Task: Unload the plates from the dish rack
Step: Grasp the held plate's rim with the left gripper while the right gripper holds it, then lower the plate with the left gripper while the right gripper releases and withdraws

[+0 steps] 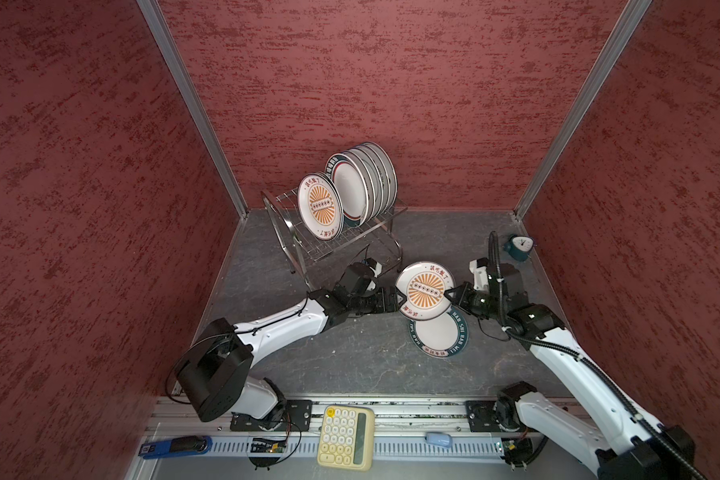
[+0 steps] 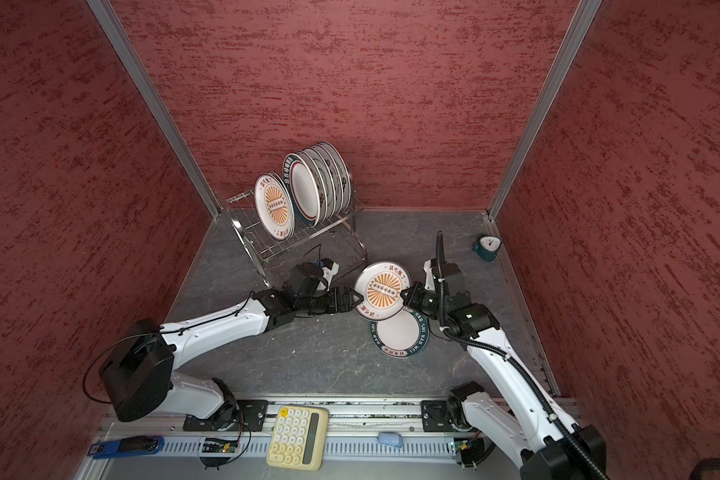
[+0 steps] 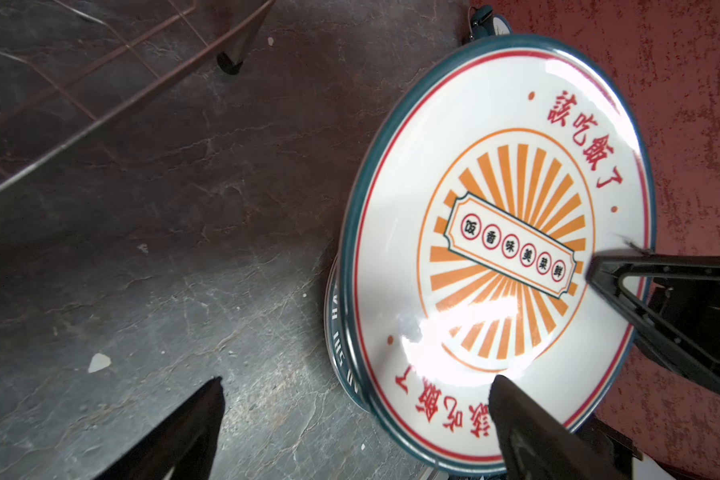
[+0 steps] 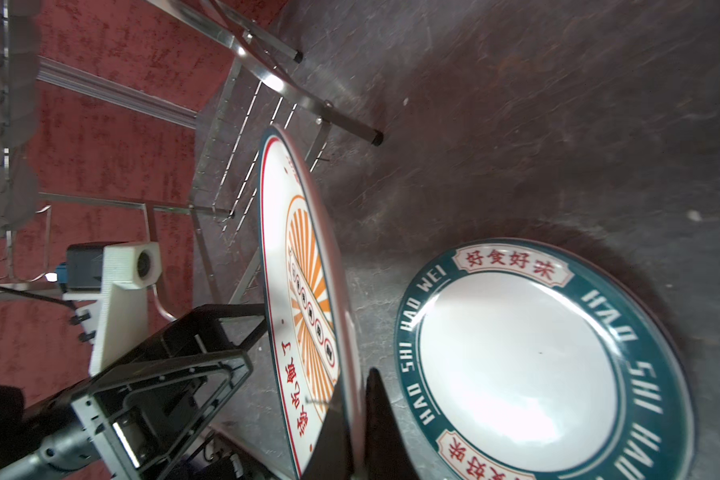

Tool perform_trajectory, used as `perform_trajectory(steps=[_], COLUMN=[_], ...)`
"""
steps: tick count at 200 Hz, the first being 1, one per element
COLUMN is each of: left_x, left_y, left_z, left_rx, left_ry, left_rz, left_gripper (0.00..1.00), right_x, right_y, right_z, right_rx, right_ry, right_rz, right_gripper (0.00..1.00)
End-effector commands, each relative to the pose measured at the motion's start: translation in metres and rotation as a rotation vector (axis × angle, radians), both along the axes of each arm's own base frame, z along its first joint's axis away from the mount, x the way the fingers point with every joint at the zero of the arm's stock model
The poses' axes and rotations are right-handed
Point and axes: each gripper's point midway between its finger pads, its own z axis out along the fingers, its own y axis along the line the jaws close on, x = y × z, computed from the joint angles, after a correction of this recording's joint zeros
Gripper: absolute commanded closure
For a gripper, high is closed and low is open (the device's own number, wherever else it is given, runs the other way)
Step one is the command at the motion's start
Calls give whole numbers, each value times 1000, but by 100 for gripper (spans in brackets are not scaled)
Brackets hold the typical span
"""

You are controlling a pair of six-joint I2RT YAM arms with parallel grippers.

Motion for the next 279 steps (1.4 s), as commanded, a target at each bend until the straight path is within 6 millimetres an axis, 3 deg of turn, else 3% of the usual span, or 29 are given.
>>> perform_trajectory(steps=[1,45,78,113,146,161,176,194,202,209,257,279], left_x=[6,5,2,1,-1,0,-1,-2,-2,-3,-5,-5], left_y=[-10,-13,-12,-14,-18,-17,-18,-18,-18,-18,-26,-33], left_z=[12,16,21,18,14,12,9,4,3,1,-16,-25], left_rx=[-75,-147,-164,-164,-162,-157,-152,-144,-139,-130,-86,-69], left_ry=[-15,-6,-15,-4,8,15,26,40,49,56,102,127], left_rz=[-28,-54,-62,-78,-89,-85,-88,-90,-88,-86,-93,-105], left_gripper=[6,25,52,72,98,100,100,100,100,100,100,100], right_x=[5,6,6,5,5,5,5,9,11,13,6,-3], right_y=[22,26,27,29,29,30,30,20,9,-3,-88,-117], right_z=[26,15,8,1,-8,-10,-8,-13,-17,-20,-17,-11], right_rx=[179,226,236,247,227,226,225,164,104,41,-297,-398], right_ry=[-72,-50,-40,-36,-15,-17,-22,-3,13,25,90,97], right_rz=[74,84,90,102,111,120,122,73,30,-25,-360,-480], right_gripper=[100,100,100,100,100,99,86,54,37,28,14,10])
